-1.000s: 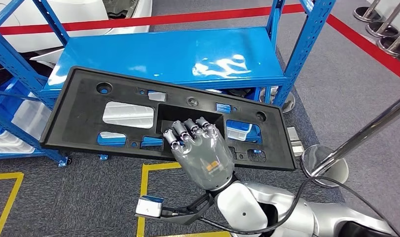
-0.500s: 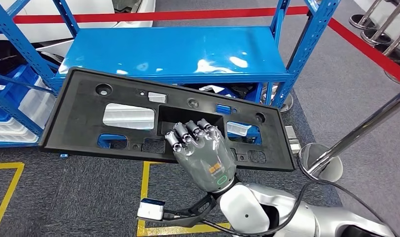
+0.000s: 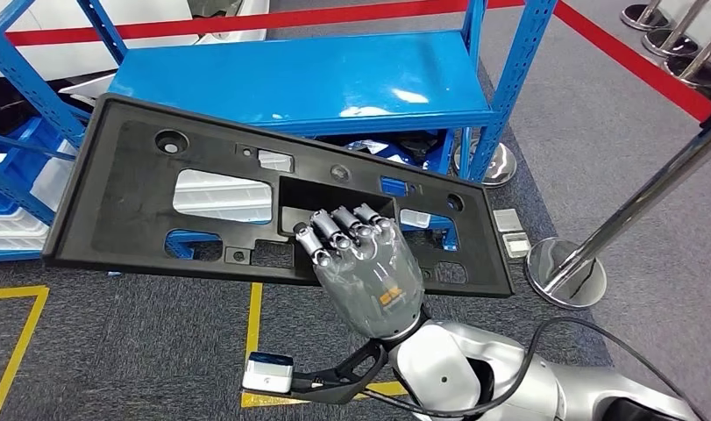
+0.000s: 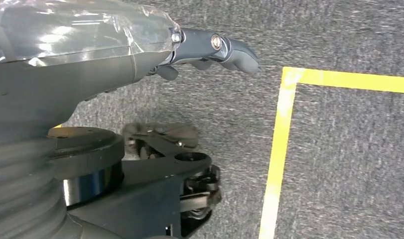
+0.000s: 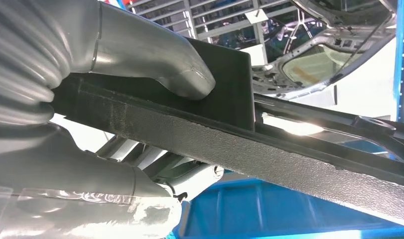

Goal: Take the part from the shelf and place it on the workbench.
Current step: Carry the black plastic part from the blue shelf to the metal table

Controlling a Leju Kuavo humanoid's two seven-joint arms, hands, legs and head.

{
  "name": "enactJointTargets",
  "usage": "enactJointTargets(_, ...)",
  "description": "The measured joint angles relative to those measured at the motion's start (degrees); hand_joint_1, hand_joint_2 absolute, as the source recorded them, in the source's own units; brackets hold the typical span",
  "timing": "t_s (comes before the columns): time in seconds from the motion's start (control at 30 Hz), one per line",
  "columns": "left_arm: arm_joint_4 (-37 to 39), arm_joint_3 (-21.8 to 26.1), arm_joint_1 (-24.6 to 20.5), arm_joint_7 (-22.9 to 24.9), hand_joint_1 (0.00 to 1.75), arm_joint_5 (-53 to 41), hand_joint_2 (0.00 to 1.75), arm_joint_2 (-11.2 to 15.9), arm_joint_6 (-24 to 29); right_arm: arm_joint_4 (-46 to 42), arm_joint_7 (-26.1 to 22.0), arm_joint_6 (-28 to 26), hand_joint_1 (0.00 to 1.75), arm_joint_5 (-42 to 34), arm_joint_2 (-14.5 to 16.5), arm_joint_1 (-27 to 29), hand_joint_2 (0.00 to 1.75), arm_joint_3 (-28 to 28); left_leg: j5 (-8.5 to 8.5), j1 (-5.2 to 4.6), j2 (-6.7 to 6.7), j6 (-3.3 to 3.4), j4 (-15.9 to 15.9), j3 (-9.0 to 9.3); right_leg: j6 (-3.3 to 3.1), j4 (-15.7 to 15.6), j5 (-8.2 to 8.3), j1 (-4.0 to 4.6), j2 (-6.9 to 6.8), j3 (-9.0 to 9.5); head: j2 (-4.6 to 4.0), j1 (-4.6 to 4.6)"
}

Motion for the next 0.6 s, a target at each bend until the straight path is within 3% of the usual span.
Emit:
enactJointTargets(0.03, 0.00, 0.01, 0.01, -0.01, 0.00, -0.04, 1.75, 0.00, 0.01, 0.00, 0.17, -0.10, 1.75, 0.00, 0.01, 0.13, 1.75, -0.12, 1.09, -0.02, -0.01, 0.17, -1.50, 1.46, 0.05, 0.05, 0.25, 0.04, 0.01, -0.34, 0.00, -0.02)
enactJointTargets(0.13, 0.00, 0.11, -0.09, -0.05, 0.00, -0.20, 1.75, 0.01, 0.02, 0.00, 0.56, -0.22, 1.75, 0.00, 0.03, 0.25, 1.75, -0.59, 4.93, -0.33, -0.22, 1.27, -12.94, 8.48, 0.46, 0.11, 0.90, 0.14, 0.06, -0.87, 0.00, -0.02)
enactJointTargets(0.2, 0.00, 0.20, -0.09, -0.09, 0.00, -0.22, 1.75, 0.01, 0.03, 0.00, 0.77, -0.25, 1.75, 0.00, 0.05, 0.27, 1.75, -0.88, 5.49, -0.72, -0.38, 1.79, -16.92, 10.36, 1.08, 0.00, 1.53, 0.05, 0.00, -1.09, 0.00, -0.01)
enactJointTargets(0.3, 0.00, 0.26, -0.02, -0.09, 0.00, -0.27, 1.75, -0.01, 0.04, -0.01, 0.91, 0.02, 1.75, 0.00, 0.07, 0.32, 1.75, -1.02, 6.73, -0.60, -0.16, 2.63, -18.20, 10.15, 1.94, 0.08, 1.54, -0.07, 0.02, -1.53, 0.00, 0.03)
enactJointTargets(0.37, 0.00, 0.29, -0.12, -0.09, 0.00, -0.33, 1.75, -0.07, 0.02, -0.02, 0.98, 0.48, 1.75, 0.00, 0.07, 0.31, 1.75, -1.10, 7.84, -0.24, 0.14, 3.42, -19.03, 9.59, 2.33, 3.54, -1.73, 0.03, 0.20, -3.08, 0.00, 0.43)
enactJointTargets(0.43, 0.00, 0.30, -0.14, -0.09, 0.00, -0.36, 1.75, -0.10, 0.00, -0.02, 1.09, 0.92, 1.75, 0.00, 0.07, 0.36, 1.75, -1.14, 8.45, -0.33, 0.30, 3.82, -18.82, 8.58, 2.72, 10.56, -6.17, -0.01, 0.31, -5.49, 0.00, 0.85)
enactJointTargets(0.47, 0.00, 0.31, -0.11, -0.09, 0.00, -0.36, 1.75, -0.11, -0.01, -0.02, 1.15, 1.08, 1.75, 0.00, 0.05, 0.42, 1.75, -1.15, 8.63, -0.33, 0.34, 3.85, -18.56, 8.04, 2.95, 13.56, -7.36, -0.11, 0.32, -6.26, 0.00, 0.94)
enactJointTargets(0.5, 0.00, 0.31, -0.09, -0.08, 0.00, -0.36, 1.75, -0.11, -0.01, -0.02, 1.22, 1.17, 1.75, 0.00, 0.04, 0.47, 1.75, -1.15, 8.76, -0.29, 0.37, 3.82, -18.22, 7.52, 3.17, 14.88, -7.42, -0.23, 0.31, -6.21, 0.00, 0.98)
enactJointTargets(0.53, 0.00, 0.32, -0.07, -0.08, 0.00, -0.37, 1.75, -0.11, -0.01, -0.02, 1.30, 1.22, 1.75, 0.00, 0.03, 0.48, 1.75, -1.15, 8.84, -0.22, 0.38, 3.76, -17.78, 7.01, 3.35, 13.93, -6.42, -0.39, 0.30, -5.07, 0.00, 1.03)
enactJointTargets(0.6, 0.00, 0.32, -0.08, -0.07, 0.00, -0.40, 1.75, -0.13, -0.01, -0.03, 1.42, 1.26, 1.75, 0.00, 0.03, 0.46, 1.75, -1.17, 8.79, -0.03, 0.37, 3.47, -16.68, 6.05, 3.62, 7.13, -3.44, -0.71, 0.23, -0.71, 0.00, 1.16)
